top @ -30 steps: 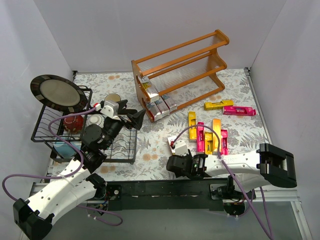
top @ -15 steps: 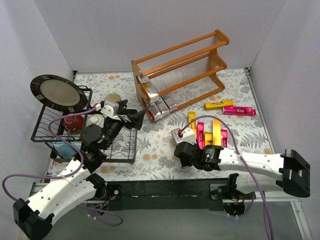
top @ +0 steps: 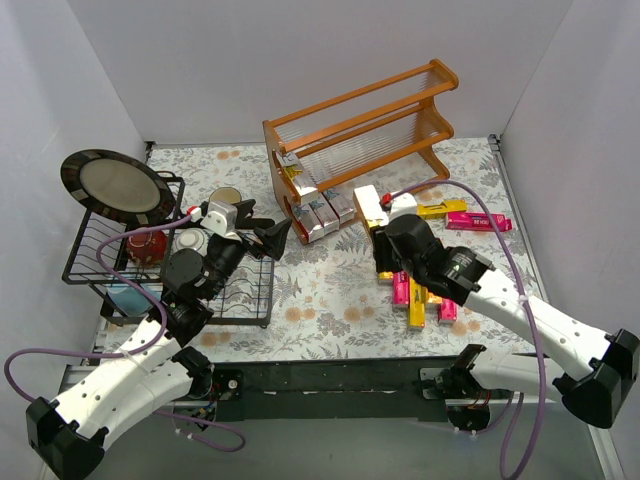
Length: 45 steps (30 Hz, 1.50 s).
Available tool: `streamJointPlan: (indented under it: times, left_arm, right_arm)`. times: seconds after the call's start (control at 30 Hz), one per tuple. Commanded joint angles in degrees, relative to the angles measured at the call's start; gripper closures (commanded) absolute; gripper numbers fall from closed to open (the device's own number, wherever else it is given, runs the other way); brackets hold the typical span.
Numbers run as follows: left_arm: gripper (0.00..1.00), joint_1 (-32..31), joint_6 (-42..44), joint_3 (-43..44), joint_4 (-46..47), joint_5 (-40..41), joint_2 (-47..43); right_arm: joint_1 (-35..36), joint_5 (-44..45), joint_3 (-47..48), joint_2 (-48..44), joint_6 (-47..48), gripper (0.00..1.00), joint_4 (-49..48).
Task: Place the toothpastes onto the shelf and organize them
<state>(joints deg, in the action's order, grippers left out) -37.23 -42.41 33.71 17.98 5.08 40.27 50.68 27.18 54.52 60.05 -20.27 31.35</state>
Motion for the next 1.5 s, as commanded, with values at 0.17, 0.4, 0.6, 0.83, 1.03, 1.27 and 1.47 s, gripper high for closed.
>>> streamJointPlan:
  times: [0.17, 0.4, 0.6, 0.83, 1.03, 1.27, 1.47]
  left_arm:
    - [0.02, 0.32, 0.58, 1.53, -0.49, -0.34, -1.25]
    - [0.02, 0.32, 1.28, 1.35, -0.4, 0.28, -1.25]
    - [0.02, 0.32, 1.54, 1.35, -0.4, 0.28, -0.98]
    - [0.02, 0.32, 1.63, 1.27, -0.22, 0.19, -0.9]
    - [0.02, 0.41, 1.63, 1.35, -0.14, 0.1, -0.81]
    - [0.02, 0.5, 1.54, 1.27, -0.22, -0.16, -0.81]
    - [0.02, 0.58, 1.46, 1.35, -0.22, -0.33, -0.55]
  right_arm:
    - [-11.38, -9.95, 15.16, 12.96, 14.73, 0.62, -12.1]
    - [-14.46, -15.57, 25.97, 24.84, 19.3, 0.62, -16.5]
    - [-15.17, -18.12, 35.82, 34.68, 19.92, 0.62, -18.26]
    - [-15.17, -22.34, 43.82, 43.39, 17.81, 0.61, -17.64]
    - [-15.17, -24.27, 43.83, 46.21, 16.06, 0.53, -17.73]
    - [-15.17, -25.34, 43.21, 46.12, 15.18, 0.33, -17.21]
    - [-15.25, -24.98, 43.21, 44.89, 15.0, 0.24, -16.85]
